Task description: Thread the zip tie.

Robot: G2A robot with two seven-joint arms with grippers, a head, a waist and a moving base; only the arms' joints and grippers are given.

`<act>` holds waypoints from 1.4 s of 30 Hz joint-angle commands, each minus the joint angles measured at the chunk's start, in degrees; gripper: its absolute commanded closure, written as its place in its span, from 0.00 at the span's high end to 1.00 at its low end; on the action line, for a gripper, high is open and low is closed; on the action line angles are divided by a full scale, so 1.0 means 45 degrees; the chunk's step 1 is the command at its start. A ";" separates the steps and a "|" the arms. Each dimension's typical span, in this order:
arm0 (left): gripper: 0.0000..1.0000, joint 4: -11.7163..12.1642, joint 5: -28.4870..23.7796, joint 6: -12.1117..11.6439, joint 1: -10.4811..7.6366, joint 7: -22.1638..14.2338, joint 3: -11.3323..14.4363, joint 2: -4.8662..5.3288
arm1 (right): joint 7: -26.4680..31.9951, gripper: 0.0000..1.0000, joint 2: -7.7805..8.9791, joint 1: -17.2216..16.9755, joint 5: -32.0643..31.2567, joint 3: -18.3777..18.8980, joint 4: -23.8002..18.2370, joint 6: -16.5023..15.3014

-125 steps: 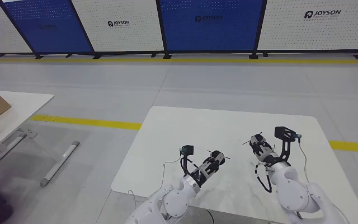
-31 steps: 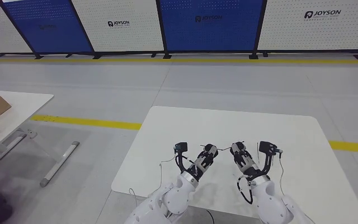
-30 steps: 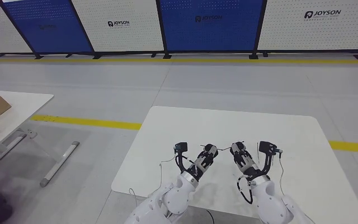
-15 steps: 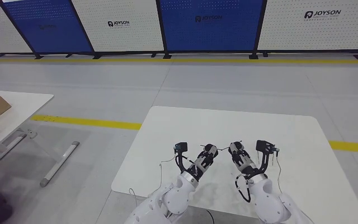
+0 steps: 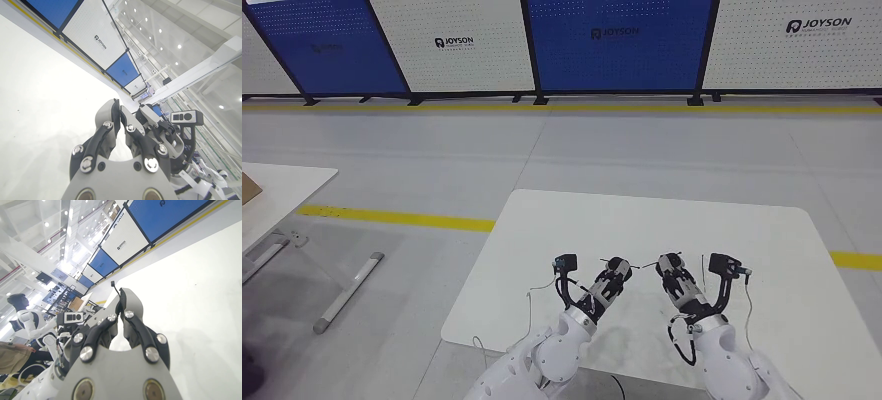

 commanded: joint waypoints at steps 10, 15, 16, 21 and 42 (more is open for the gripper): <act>0.00 0.0000 0.0000 0.0000 0.0000 0.0000 0.0000 0.0000 | 0.0297 0.00 -0.0183 0.0336 -0.0256 -0.0286 0.0443 0.0247; 0.00 0.0000 0.0000 0.0000 0.0000 0.0000 0.0000 0.0000 | 0.0235 0.00 -0.0238 0.0323 -0.0234 -0.0238 0.0457 0.0166; 0.00 0.0000 0.0000 0.0000 0.0000 0.0000 0.0000 0.0000 | 0.0147 0.00 -0.0245 0.0274 -0.0193 -0.0165 0.0425 0.0151; 0.00 0.0000 0.0000 0.0000 0.0000 0.0000 0.0000 0.0000 | 0.0045 0.00 -0.0252 0.0074 -0.0171 0.0110 0.0287 0.0068; 0.00 0.0000 0.0000 0.0000 0.0000 0.0000 0.0000 0.0000 | 0.0267 0.00 -0.0460 0.0106 -0.0523 0.0073 0.0290 0.0101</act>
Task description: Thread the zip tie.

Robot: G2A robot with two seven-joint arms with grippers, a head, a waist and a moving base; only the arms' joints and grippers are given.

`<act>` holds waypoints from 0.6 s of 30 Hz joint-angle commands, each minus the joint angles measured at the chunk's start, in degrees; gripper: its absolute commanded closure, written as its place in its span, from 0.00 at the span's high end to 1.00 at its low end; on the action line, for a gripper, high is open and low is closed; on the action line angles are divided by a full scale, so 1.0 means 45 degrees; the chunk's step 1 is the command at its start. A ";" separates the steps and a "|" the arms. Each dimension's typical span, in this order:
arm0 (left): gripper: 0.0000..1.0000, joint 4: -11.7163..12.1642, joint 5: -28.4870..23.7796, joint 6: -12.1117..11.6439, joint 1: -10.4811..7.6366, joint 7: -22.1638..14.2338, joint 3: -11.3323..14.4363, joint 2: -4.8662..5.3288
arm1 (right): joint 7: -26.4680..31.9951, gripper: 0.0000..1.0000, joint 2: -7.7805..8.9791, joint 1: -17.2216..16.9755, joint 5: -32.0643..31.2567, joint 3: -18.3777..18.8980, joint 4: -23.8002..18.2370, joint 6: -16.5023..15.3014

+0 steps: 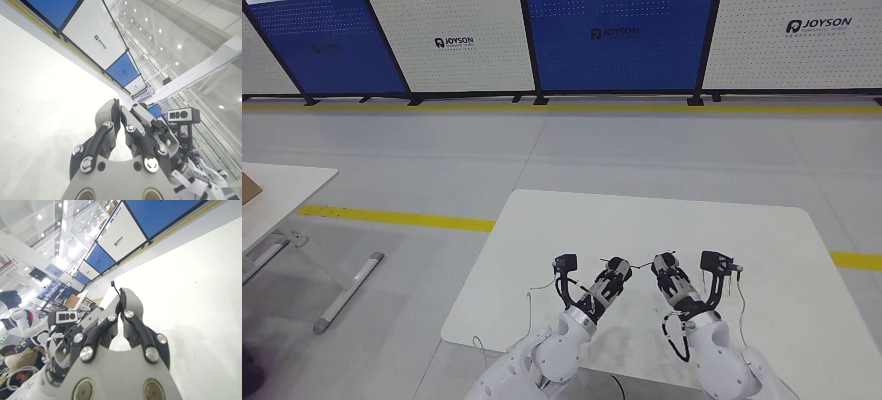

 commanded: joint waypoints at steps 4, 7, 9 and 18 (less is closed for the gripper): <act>0.00 0.0000 0.0000 0.0000 0.0000 0.0000 0.0000 0.0000 | -0.0050 0.00 0.0014 -0.0262 -0.0015 0.0270 -0.0225 -0.0111; 0.00 0.0000 0.0000 0.0000 0.0000 0.0000 0.0000 0.0000 | -0.0003 0.00 0.0008 -0.0336 -0.0032 0.0365 -0.0267 -0.0159; 0.00 0.0000 0.0000 0.0000 0.0000 0.0000 0.0000 0.0000 | 0.0038 0.00 -0.0011 -0.0313 -0.0061 0.0343 -0.0231 -0.0192; 0.00 0.0000 0.0000 0.0000 0.0000 0.0000 0.0000 0.0000 | 0.0136 0.00 -0.0153 -0.0032 -0.0420 -0.0041 0.0168 -0.0024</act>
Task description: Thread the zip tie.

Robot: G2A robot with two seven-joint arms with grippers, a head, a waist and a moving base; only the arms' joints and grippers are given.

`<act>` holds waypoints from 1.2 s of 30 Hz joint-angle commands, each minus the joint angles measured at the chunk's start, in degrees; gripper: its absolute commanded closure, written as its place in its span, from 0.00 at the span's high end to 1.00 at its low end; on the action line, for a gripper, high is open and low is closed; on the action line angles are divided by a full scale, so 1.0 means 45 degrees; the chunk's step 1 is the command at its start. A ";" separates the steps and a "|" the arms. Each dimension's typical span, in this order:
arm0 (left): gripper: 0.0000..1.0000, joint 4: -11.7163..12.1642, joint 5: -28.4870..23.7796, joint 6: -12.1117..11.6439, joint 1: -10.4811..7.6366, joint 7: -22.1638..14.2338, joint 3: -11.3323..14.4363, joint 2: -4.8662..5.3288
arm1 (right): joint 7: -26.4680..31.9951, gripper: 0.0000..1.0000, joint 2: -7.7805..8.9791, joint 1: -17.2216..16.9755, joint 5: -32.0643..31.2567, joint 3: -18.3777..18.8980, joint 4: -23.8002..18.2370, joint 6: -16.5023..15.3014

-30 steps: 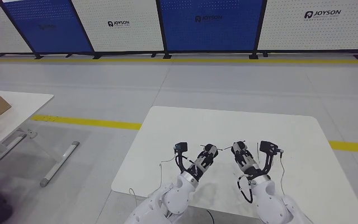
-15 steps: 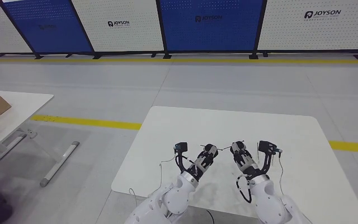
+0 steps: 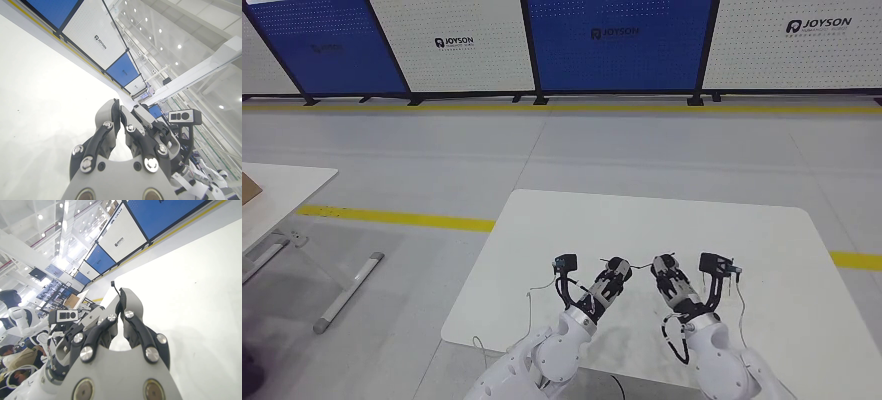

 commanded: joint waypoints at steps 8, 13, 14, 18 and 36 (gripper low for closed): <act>0.00 0.0000 0.0000 0.0000 0.0000 0.0000 0.0000 0.0000 | -0.0058 0.00 -0.0075 -0.0002 0.0084 0.0100 0.0027 -0.0098; 0.00 0.0000 0.0000 0.0000 0.0000 0.0000 0.0000 0.0000 | -0.0145 0.00 -0.0068 -0.0218 0.0184 0.0398 -0.0164 -0.0171; 0.00 0.0000 0.0000 0.0000 0.0000 0.0000 0.0000 0.0000 | -0.0129 0.00 -0.0069 -0.0248 0.0176 0.0438 -0.0188 -0.0184; 0.00 0.0000 0.0000 0.0000 0.0000 0.0000 0.0000 0.0000 | 0.0046 0.00 -0.0088 -0.0264 0.0223 0.0464 -0.0236 -0.0233; 0.00 0.0000 0.0000 0.0000 0.0000 0.0000 0.0000 0.0000 | 0.0251 0.00 -0.0219 -0.0173 0.0003 0.0407 -0.0256 -0.0167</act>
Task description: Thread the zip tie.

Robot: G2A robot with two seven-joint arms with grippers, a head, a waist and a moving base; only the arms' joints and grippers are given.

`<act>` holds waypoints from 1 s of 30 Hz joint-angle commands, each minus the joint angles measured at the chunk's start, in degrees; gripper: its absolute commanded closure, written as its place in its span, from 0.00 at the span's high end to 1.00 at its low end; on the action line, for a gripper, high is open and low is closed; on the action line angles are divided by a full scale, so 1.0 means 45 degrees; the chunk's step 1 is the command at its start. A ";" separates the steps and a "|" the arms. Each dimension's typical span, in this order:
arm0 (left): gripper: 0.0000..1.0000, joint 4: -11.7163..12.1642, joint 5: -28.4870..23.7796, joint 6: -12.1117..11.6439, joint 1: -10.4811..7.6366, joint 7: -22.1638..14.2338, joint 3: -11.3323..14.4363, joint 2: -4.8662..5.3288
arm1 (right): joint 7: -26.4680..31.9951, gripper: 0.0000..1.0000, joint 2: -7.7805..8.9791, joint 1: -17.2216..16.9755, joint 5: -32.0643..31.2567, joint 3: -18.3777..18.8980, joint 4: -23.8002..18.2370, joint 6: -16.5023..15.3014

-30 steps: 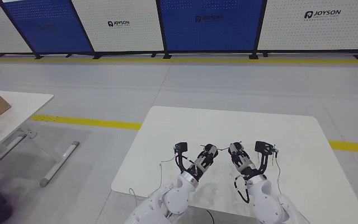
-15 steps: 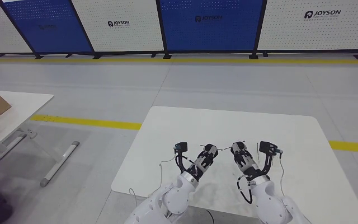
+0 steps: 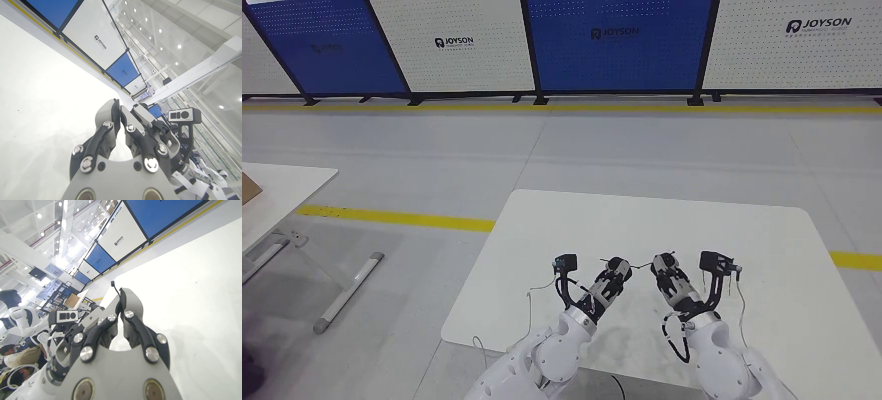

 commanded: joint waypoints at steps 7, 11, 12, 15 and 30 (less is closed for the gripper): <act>0.00 0.0000 0.0000 0.0000 0.0000 0.0000 0.0000 0.0000 | 0.0132 0.00 -0.0006 -0.0094 -0.0053 0.0213 -0.0070 -0.0036; 0.00 0.0000 0.0000 0.0000 0.0000 0.0000 0.0000 0.0000 | 0.0395 0.00 -0.0047 0.0024 -0.0114 0.0057 0.0082 0.0040; 0.00 0.0000 0.0000 0.0000 0.0000 0.0000 0.0000 0.0000 | 0.0480 0.00 -0.0062 0.0076 -0.0110 0.0005 0.0136 0.0058; 0.00 0.0000 0.0000 0.0000 0.0000 0.0000 0.0000 0.0000 | 0.0599 0.00 -0.0089 0.0157 -0.0154 -0.0064 0.0211 0.0086; 0.00 0.0000 0.0000 0.0000 0.0000 0.0000 0.0000 0.0000 | 0.0609 0.00 -0.0155 0.0021 0.0257 0.0135 0.0194 -0.0179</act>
